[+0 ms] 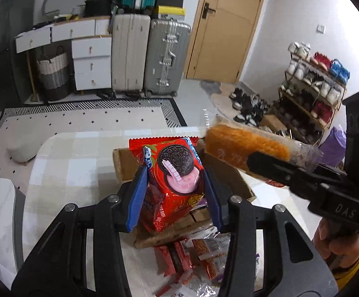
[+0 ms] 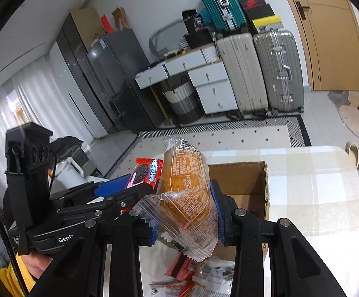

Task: Organize snacks
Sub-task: 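Lift both held snacks and carry them over the cardboard box, then open both tools to drop the Oreo pack and bread roll into the box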

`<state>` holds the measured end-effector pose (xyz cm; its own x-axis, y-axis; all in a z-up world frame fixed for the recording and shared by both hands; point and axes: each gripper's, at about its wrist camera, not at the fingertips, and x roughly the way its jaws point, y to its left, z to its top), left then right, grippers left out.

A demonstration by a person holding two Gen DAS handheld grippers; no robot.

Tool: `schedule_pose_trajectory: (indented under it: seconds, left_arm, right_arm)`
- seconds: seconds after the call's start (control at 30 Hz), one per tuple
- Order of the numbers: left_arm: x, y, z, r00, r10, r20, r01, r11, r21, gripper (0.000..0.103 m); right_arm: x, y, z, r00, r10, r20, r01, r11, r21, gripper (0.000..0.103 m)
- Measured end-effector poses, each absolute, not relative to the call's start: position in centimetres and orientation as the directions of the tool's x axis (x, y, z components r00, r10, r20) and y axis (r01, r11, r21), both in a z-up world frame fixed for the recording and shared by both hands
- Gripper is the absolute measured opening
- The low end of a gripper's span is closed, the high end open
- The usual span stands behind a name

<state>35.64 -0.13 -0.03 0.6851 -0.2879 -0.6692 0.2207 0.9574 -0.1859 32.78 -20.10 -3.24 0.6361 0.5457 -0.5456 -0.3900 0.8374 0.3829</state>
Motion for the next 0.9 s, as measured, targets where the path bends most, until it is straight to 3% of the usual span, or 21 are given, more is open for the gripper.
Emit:
schedule_pose_trajectory:
  seconds: [0.43, 0.9]
  left_arm:
    - [44.2, -1.6, -6.9, 0.625, -0.277, -0.73, 0.209, 0.96, -0.186, 0.042]
    - [45.4, -2.1, -12.5, 0.594, -0.258, -0.762, 0.221, 0.963, -0.154, 0.042]
  right_arm:
    - [36.8, -20.4, -8.3, 0.578, 0.519, -0.629, -0.328, 0.854, 0.404, 0.035]
    - [38.4, -20.2, -11.6, 0.525, 0.514, -0.678, -0.292, 0.858, 0.424, 0.035]
